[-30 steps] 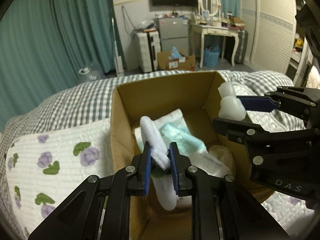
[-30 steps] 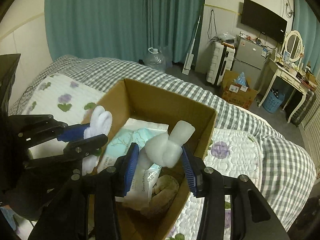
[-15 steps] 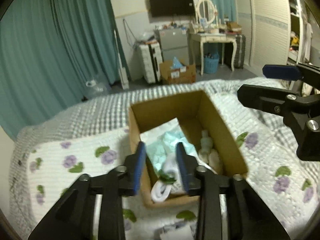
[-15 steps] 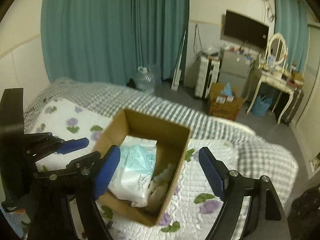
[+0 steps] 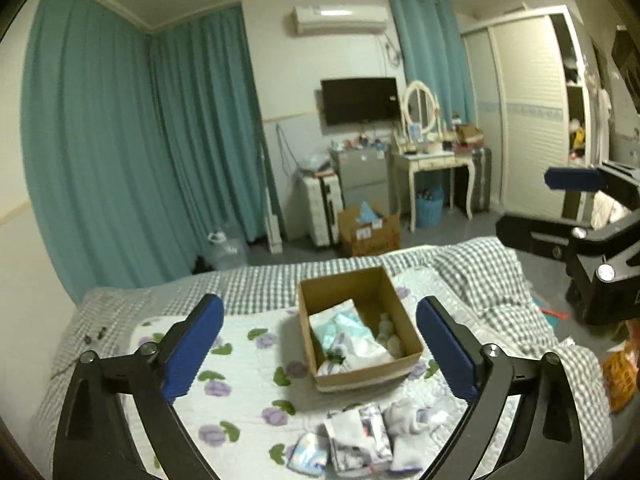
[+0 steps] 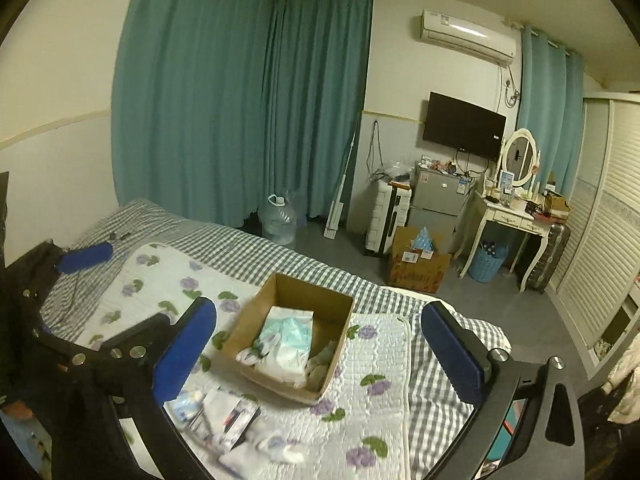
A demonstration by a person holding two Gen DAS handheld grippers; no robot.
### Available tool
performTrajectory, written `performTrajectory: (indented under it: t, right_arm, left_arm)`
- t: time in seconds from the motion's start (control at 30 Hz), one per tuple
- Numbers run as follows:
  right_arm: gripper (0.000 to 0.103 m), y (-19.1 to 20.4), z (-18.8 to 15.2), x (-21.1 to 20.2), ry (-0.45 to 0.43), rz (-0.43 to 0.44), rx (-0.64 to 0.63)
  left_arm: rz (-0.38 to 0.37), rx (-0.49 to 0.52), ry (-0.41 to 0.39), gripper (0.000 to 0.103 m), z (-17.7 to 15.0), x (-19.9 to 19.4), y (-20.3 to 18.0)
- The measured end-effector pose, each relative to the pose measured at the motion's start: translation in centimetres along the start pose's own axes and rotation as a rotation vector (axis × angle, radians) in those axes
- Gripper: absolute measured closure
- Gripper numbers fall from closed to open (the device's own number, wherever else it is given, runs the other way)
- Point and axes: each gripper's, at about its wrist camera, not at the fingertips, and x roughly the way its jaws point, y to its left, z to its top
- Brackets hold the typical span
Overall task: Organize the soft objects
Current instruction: 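Move both tools back to the remaining items on the bed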
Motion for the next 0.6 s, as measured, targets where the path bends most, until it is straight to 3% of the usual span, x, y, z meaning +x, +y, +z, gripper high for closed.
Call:
performTrajectory:
  t: [0.17, 0.3, 0.43, 0.6]
  right_arm:
    - [0.0, 1.7, -2.1, -2.9, 0.036, 0.0, -0.018]
    - [0.0, 2.4, -5.4, -2.6, 0.084, 0.014, 0.0]
    - [0.0, 3.2, -9.9, 0.3, 0.144, 0.016, -0.002]
    - [0.0, 4.0, -15.8, 6.9, 0.276, 0.023, 0.006]
  left_arm:
    - [0.008, -0.035, -0.008, 0.0, -2.2, -2.3, 0.2]
    - [0.019, -0.078, 0.039, 0.0, -5.8, -1.9, 0.5]
    - [0.019, -0.136, 0.131, 0.0, -10.3, 1.3, 1.0]
    - [0.044, -0.166, 0.228, 0.0, -15.4, 5.8, 1.0]
